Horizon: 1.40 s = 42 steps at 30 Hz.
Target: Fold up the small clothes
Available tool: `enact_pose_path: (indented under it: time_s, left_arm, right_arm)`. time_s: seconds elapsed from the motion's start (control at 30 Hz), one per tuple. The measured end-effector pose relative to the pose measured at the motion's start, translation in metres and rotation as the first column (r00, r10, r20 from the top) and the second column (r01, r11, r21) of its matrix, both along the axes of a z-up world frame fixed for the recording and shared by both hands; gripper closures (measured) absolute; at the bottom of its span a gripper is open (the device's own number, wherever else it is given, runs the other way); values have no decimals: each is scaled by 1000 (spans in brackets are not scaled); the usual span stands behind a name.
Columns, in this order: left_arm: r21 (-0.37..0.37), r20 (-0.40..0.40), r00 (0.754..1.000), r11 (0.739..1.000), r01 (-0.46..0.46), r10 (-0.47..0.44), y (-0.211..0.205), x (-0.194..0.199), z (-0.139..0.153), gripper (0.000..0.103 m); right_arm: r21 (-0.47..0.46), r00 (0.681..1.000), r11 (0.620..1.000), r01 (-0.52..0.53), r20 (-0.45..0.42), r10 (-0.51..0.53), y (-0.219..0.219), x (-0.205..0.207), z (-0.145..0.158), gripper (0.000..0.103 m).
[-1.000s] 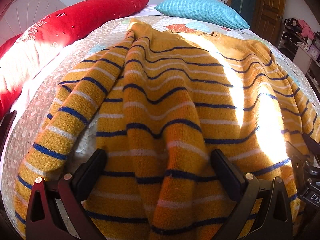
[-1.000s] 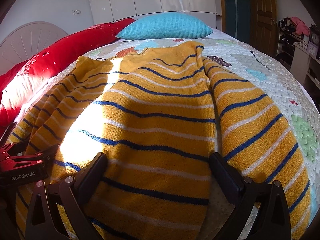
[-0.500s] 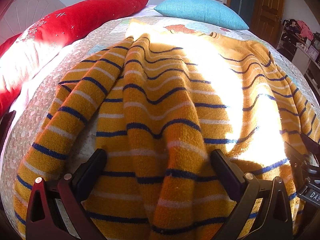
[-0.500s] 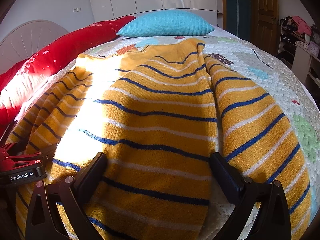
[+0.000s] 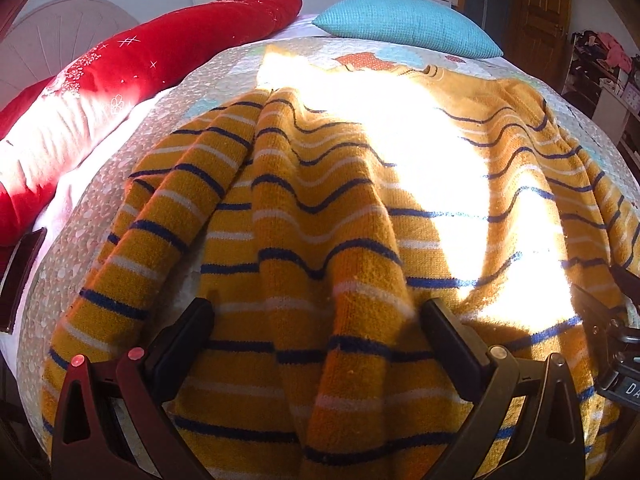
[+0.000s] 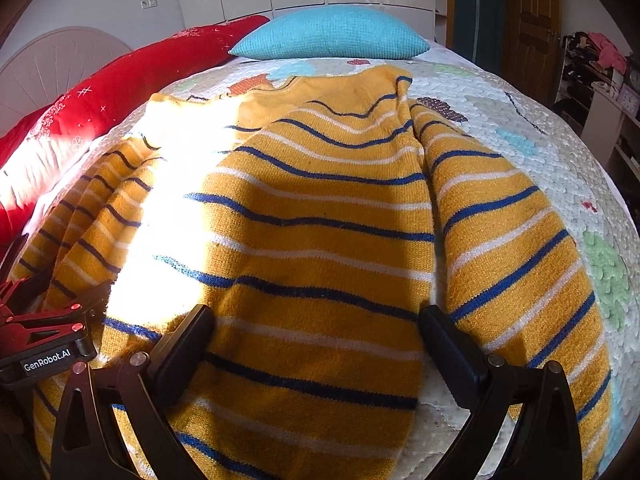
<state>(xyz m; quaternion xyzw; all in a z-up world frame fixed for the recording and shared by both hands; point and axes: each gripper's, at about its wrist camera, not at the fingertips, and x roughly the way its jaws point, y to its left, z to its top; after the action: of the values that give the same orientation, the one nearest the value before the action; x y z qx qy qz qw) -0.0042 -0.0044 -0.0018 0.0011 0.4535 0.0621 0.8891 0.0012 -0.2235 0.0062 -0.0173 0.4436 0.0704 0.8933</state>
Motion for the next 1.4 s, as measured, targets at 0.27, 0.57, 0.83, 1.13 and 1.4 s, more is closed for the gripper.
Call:
enact_pose_path:
  time_s: [0.27, 0.57, 0.83, 1.13, 1.4]
  left_arm:
    - [-40, 115, 993, 999, -26, 30, 30, -44, 57, 1]
    - [102, 43, 993, 988, -112, 108, 107, -63, 44, 5]
    - [5, -4, 967, 967, -256, 256, 170, -60, 46, 87]
    - [67, 105, 918, 919, -390, 382, 206, -88, 88, 73]
    - [-126, 119, 981, 983, -136, 151, 121, -106, 76, 49]
  right_arm:
    - [-17, 992, 1000, -1, 124, 3, 7, -41, 45, 0]
    - [-75, 977, 996, -53, 201, 68, 30, -61, 68, 1]
    - [-79, 984, 995, -60, 160, 72, 28, -60, 64, 16]
    - [-83, 979, 993, 82, 194, -65, -26, -64, 74, 16]
    - [-92, 937, 937, 336, 133, -323, -134, -68, 64, 9]
